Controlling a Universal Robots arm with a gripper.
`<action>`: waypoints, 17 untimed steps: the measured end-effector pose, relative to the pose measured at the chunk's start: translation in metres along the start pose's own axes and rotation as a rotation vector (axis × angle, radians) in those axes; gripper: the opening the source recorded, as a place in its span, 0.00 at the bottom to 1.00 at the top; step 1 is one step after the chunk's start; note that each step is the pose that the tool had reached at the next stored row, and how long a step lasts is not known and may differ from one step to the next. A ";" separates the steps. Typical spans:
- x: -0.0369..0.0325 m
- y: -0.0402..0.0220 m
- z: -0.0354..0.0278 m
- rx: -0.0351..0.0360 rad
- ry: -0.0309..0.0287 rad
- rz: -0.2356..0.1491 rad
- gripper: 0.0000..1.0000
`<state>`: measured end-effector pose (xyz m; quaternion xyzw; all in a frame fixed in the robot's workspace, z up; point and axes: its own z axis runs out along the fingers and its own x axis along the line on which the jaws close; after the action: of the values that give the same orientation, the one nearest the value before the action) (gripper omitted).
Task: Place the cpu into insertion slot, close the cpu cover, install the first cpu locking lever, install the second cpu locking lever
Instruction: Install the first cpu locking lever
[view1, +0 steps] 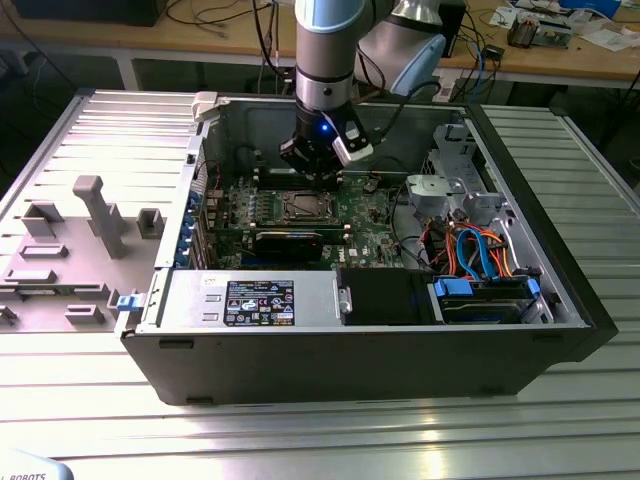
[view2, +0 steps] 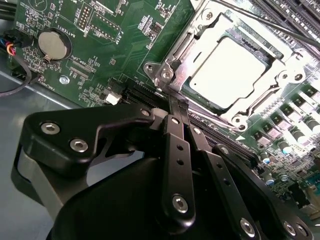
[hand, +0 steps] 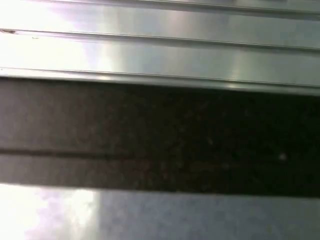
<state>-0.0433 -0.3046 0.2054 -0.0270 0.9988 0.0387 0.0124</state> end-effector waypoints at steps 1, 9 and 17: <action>0.0000 0.0001 -0.0004 -0.0003 -0.0002 0.000 0.11; 0.0000 0.0000 -0.0007 0.0000 0.0000 0.000 0.11; -0.0001 -0.0001 0.0008 -0.0001 -0.0001 0.000 0.11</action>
<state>-0.0432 -0.3046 0.2046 -0.0270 0.9988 0.0388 0.0124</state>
